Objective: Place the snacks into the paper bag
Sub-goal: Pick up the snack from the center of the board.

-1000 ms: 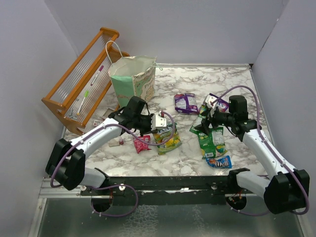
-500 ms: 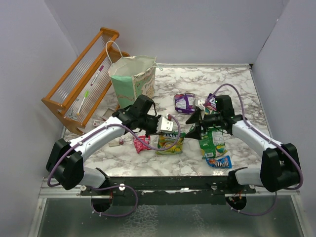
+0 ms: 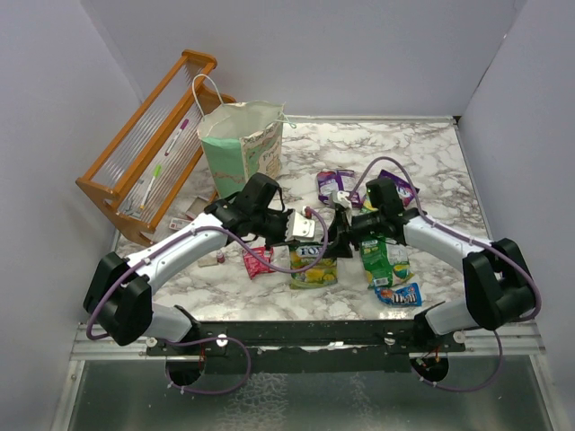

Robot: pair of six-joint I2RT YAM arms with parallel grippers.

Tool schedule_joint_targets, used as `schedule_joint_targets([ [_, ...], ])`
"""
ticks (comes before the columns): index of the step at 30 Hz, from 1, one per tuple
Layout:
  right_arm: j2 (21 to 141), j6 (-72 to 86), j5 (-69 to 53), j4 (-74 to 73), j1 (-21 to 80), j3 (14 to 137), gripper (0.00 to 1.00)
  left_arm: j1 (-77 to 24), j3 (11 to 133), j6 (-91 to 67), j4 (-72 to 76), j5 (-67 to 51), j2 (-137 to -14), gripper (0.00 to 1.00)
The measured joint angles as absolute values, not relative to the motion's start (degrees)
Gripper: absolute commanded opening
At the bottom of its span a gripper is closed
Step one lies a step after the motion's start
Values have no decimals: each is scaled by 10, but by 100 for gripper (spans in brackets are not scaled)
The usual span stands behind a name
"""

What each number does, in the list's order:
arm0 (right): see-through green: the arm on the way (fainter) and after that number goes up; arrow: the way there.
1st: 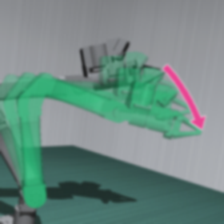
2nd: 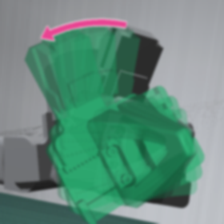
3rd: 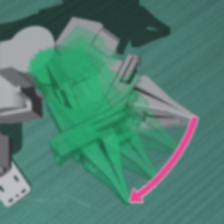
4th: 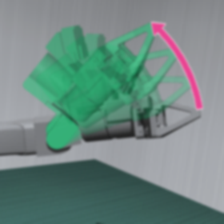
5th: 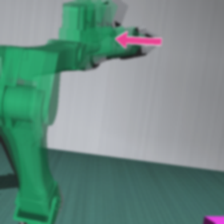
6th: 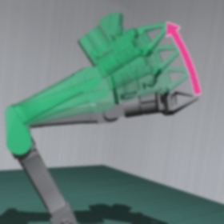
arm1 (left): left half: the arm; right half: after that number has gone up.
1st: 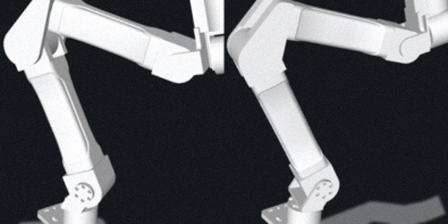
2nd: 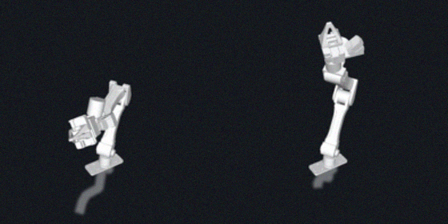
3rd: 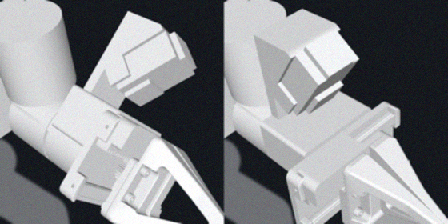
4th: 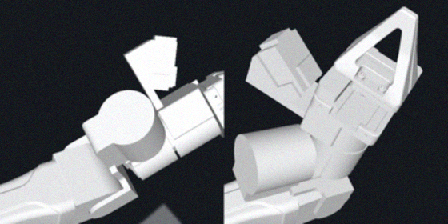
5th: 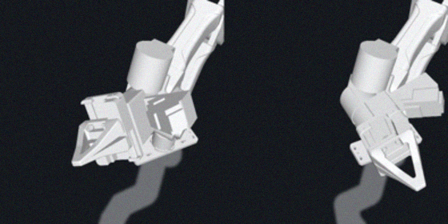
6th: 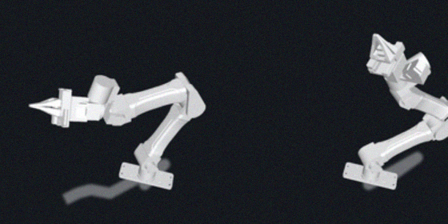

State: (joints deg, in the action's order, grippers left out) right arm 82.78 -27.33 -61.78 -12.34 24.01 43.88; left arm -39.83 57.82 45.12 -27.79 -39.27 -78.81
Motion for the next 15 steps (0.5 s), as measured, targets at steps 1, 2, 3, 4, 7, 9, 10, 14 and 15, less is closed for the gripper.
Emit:
schedule_joint_targets([
  [1,833,-272,-617,-124,241,443,23,-399,577,451,-277,-393,-788,0],
  [2,836,-271,-617,-125,242,447,16,-399,575,449,-277,-393,-787,0],
  [3,839,-274,-617,-126,242,452,9,-399,573,448,-277,-393,-787,0],
  [4,840,-275,-616,-129,242,456,3,-399,572,447,-277,-393,-786,0],
  [7,840,-283,-611,-139,242,466,1,-399,571,445,-274,-395,-780,2],
  [9,837,-289,-609,-143,244,469,1,-399,571,445,-274,-396,-776,16],
  [10,833,-294,-608,-147,244,470,1,-399,571,444,-274,-397,-772,25],
  [14,805,-329,-595,-175,244,475,1,-390,570,435,-277,-418,-764,53],
  [15,798,-335,-593,-180,244,477,1,-386,570,432,-276,-423,-761,58],
])
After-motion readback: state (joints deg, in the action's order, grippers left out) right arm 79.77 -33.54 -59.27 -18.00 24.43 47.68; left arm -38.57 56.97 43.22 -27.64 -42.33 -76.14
